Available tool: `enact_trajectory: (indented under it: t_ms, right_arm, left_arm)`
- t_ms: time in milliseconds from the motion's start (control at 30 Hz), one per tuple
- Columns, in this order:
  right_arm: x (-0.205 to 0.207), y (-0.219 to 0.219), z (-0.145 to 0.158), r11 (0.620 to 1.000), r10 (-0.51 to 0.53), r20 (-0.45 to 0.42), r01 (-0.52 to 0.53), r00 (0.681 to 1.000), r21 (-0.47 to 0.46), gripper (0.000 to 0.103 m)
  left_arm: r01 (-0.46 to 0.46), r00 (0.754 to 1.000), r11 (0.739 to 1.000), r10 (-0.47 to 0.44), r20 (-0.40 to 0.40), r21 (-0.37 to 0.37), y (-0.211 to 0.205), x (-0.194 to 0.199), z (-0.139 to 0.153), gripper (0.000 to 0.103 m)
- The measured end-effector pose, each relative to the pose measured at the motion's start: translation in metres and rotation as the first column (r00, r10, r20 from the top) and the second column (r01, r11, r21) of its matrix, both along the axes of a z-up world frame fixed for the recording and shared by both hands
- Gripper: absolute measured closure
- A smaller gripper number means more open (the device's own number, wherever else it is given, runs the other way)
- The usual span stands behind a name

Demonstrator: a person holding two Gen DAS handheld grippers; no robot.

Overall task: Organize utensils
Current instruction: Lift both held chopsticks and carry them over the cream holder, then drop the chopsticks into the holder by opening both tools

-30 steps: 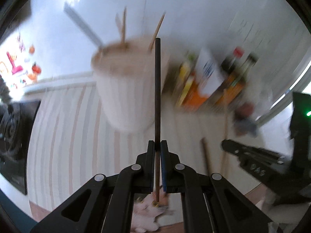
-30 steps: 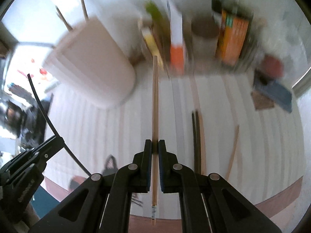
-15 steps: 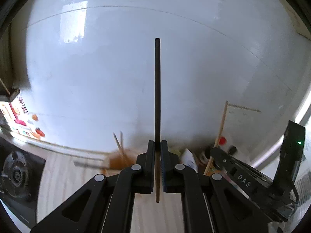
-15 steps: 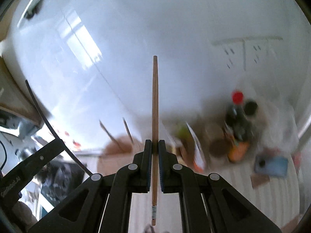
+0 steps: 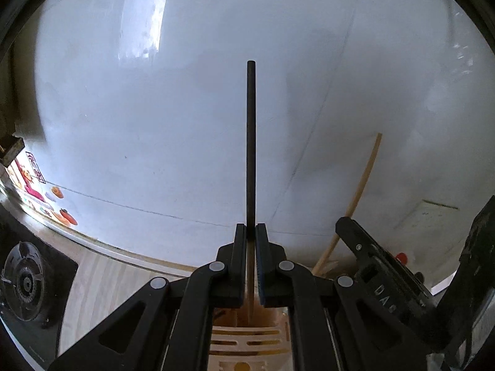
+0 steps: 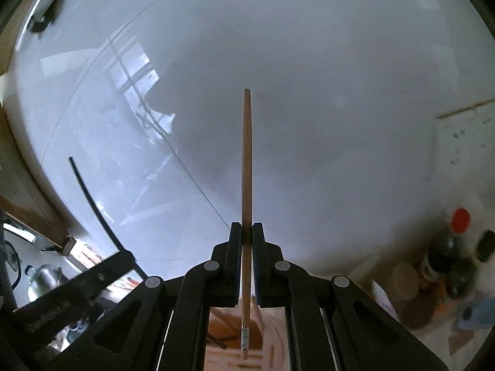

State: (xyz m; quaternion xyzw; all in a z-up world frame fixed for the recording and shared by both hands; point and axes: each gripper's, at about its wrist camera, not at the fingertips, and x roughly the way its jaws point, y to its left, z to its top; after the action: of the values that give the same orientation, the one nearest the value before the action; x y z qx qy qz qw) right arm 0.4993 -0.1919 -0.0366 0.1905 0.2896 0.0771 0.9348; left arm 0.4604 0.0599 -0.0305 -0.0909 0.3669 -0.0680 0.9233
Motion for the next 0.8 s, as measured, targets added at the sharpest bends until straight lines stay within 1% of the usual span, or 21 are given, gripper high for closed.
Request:
enact_trajectory:
  t_ms: [167,200,267,333,400,433,467,500,533,567,600,633,667,700,733,767,800]
  right_arm:
    - [0.012,0.021,-0.017,0.998,0.031,0.015,-0.030,0.999,-0.054,0.096]
    - [0.004,0.028,-0.017,0.998,0.035,0.017,-0.034,0.999,-0.060,0.096]
    - [0.003,0.033,-0.023,0.996,0.043,0.015,-0.042,0.999,-0.073,0.096]
    - [-0.001,0.038,-0.025,0.995,0.052,0.011,-0.051,0.999,-0.084,0.096]
    - [-0.001,0.044,-0.030,0.992,0.085,-0.009,-0.085,0.996,-0.096,0.096]
    - [-0.001,0.046,-0.031,0.989,0.109,-0.037,-0.112,0.993,-0.093,0.096]
    - [-0.003,0.045,-0.030,0.989,0.115,-0.048,-0.118,0.992,-0.091,0.096]
    - [-0.005,0.045,-0.028,0.988,0.119,-0.054,-0.124,0.991,-0.092,0.096]
    - [-0.008,0.044,-0.026,0.987,0.127,-0.061,-0.132,0.990,-0.090,0.095]
    - [-0.011,0.040,-0.023,0.988,0.127,-0.070,-0.133,0.989,-0.084,0.092]
    - [-0.015,0.037,-0.020,0.989,0.121,-0.076,-0.127,0.990,-0.078,0.088]
    - [-0.021,0.032,-0.015,0.990,0.110,-0.079,-0.116,0.991,-0.074,0.075]
    - [-0.025,0.029,-0.012,0.992,0.101,-0.076,-0.106,0.992,-0.070,0.066]
    - [-0.030,0.026,-0.009,0.993,0.088,-0.077,-0.093,0.993,-0.070,0.064]
    - [-0.036,0.024,-0.007,0.994,0.067,-0.089,-0.074,0.994,-0.082,0.058]
    - [-0.043,0.019,-0.004,0.995,0.052,-0.097,-0.060,0.994,-0.081,0.055]
    - [-0.049,0.014,-0.004,0.995,0.037,-0.104,-0.046,0.994,-0.086,0.053]
  left_arm:
    - [-0.002,1.000,1.000,0.002,-0.030,0.004,0.002,0.006,-0.017,0.100]
    - [0.000,0.999,1.000,0.000,-0.040,0.005,0.002,0.006,-0.021,0.100]
    - [0.006,0.998,1.000,-0.005,-0.058,0.009,0.001,0.006,-0.028,0.100]
    - [0.015,0.997,1.000,-0.015,-0.080,-0.004,0.004,0.005,-0.035,0.099]
    - [0.009,0.995,1.000,-0.010,-0.100,-0.012,0.005,-0.002,-0.031,0.098]
    - [0.010,0.995,1.000,-0.012,-0.100,-0.022,0.006,-0.006,-0.028,0.097]
    - [0.010,0.995,1.000,-0.013,-0.097,-0.026,0.008,-0.009,-0.026,0.094]
    - [0.006,0.996,1.000,-0.007,-0.084,-0.020,0.009,-0.017,-0.018,0.090]
    - [0.000,0.997,1.000,-0.001,-0.073,-0.013,0.010,-0.022,-0.013,0.086]
    - [-0.011,0.998,1.000,0.011,-0.056,0.001,0.012,-0.030,-0.005,0.069]
    - [-0.022,0.999,1.000,0.023,-0.048,0.010,0.013,-0.035,-0.002,0.038]
    - [-0.046,0.998,0.999,0.047,-0.037,0.023,0.015,-0.043,0.004,0.024]
    - [-0.075,0.997,0.996,0.076,-0.015,0.038,0.019,-0.054,0.008,0.012]
    - [-0.093,0.996,0.994,0.093,-0.002,0.049,0.021,-0.060,0.010,0.011]
    - [-0.111,0.994,0.992,0.111,0.006,0.063,0.028,-0.066,0.008,0.011]
    - [-0.122,0.992,0.989,0.123,0.001,0.082,0.030,-0.074,0.006,0.009]
    - [-0.130,0.991,0.987,0.132,-0.009,0.097,0.031,-0.081,0.003,0.000]
